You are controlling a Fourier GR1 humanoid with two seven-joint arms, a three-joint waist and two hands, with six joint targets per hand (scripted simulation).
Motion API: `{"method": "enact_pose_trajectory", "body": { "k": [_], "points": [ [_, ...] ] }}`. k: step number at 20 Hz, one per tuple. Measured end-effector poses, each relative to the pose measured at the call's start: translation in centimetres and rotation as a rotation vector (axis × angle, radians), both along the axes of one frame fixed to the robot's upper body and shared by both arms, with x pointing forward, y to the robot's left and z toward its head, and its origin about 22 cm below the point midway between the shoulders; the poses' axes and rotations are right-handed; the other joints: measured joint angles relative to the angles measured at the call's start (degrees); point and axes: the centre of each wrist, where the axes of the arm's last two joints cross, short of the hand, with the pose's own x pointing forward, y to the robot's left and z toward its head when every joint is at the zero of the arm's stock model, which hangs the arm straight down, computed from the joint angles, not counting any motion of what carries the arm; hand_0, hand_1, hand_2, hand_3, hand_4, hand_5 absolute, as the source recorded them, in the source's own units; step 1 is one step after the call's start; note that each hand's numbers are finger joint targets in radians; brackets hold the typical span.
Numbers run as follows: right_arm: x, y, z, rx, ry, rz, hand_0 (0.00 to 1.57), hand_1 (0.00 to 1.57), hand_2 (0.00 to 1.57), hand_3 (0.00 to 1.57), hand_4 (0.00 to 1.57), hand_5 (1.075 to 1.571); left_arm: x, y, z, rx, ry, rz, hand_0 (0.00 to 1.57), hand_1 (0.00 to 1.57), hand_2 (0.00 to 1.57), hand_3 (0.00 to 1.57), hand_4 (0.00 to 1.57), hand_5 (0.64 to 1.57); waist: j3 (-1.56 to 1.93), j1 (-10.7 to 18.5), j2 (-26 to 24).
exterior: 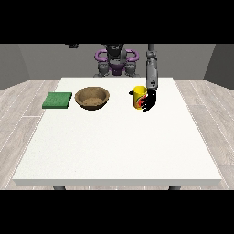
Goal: Pick the cup and pour the ball into the bowl, then pick the bowl and place it on the pad
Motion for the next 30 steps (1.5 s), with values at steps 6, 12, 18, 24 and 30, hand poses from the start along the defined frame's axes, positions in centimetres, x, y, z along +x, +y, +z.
{"method": "enact_pose_trajectory", "body": {
  "k": [6, 12, 18, 24, 30],
  "points": [
    [-0.9, -1.4, 1.1, -0.001, -0.03, 0.011, 0.0, 0.0, 0.0, 0.0, 0.13, 1.559, -0.8, 1.2, -0.7, 0.156, -0.032, 0.098, 1.33, 1.33, 1.57, 1.57, 1.07, 1.478, 0.21, -1.6, 1.0],
    [0.1, -3.5, -0.7, 0.017, 0.076, -0.009, 0.0, 0.0, 0.0, 0.0, 0.19, 1.557, -0.1, 0.1, -0.4, 0.28, 0.046, 0.111, 1.35, 1.35, 1.57, 1.57, 1.12, 1.499, 0.13, -0.6, -5.1],
    [1.9, -4.6, -2.4, 0.029, 0.128, -0.033, 0.0, 0.0, 0.0, 0.0, 0.26, 1.56, 3.0, -3.9, 2.4, 0.471, 0.075, 0.144, 1.41, 1.41, 1.57, 1.57, 1.09, 1.543, 0.13, 0.9, -7.8],
    [3.2, -4.4, -2.4, 0.025, 0.133, -0.013, 0.0, 0.0, 0.0, 0.0, 0.3, 1.562, 5.3, -6.9, 4.8, 0.711, 0.093, 0.269, 1.39, 1.39, 1.57, 1.57, 0.92, 1.561, 0.15, -0.5, -8.3],
    [4.0, -4.8, -2.8, 0.029, 0.148, -0.018, 0.0, 0.0, 0.0, 0.0, 0.35, 1.564, 6.6, -9.4, 5.9, 0.856, 0.115, 0.328, 1.39, 1.39, 1.57, 1.57, 0.92, 1.561, 0.09, -0.1, -8.9]
  ]
}}
